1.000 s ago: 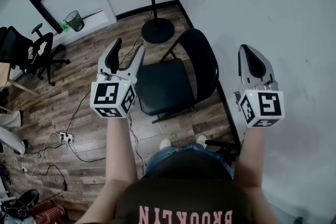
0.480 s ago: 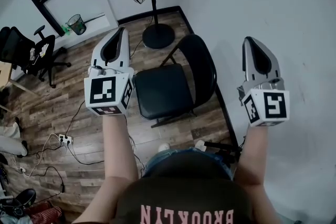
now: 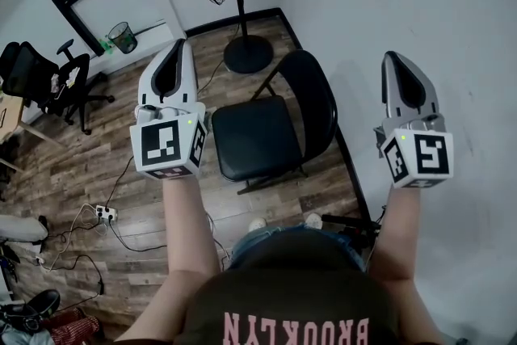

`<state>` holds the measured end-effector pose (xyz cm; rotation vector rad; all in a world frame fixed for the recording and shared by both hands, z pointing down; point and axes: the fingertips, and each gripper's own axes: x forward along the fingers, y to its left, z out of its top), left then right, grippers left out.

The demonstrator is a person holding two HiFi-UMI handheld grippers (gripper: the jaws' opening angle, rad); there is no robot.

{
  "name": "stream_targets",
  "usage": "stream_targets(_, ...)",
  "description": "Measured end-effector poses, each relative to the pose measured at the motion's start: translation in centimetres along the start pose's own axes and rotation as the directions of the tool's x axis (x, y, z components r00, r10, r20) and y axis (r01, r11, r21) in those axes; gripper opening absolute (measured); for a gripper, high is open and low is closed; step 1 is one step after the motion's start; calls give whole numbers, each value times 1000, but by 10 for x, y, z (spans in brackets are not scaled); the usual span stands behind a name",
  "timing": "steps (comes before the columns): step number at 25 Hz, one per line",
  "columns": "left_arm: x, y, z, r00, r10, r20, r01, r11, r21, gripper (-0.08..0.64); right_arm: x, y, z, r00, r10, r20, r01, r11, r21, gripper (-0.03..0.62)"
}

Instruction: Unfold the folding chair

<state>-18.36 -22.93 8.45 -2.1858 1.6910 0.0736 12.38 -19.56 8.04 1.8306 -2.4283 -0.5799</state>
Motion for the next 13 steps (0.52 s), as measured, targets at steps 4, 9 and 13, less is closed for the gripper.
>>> stream_targets(4, 0, -2, 3, 1000, -1, 23, 2, 1000, -13, 2, -3, -2, -3, 1000, -10, 2, 10, 1000, 1, 2)
stream_targets(9, -1, -6, 8, 999, -18, 47, 20, 999, -37, 2, -10, -3, -4, 1000, -17, -7, 17, 1000, -7, 2)
stream_targets(13, 0, -8, 13, 999, -8, 45, 8, 1000, -13, 2, -15, -8, -3, 1000, -28, -9, 28, 1000, -9, 2)
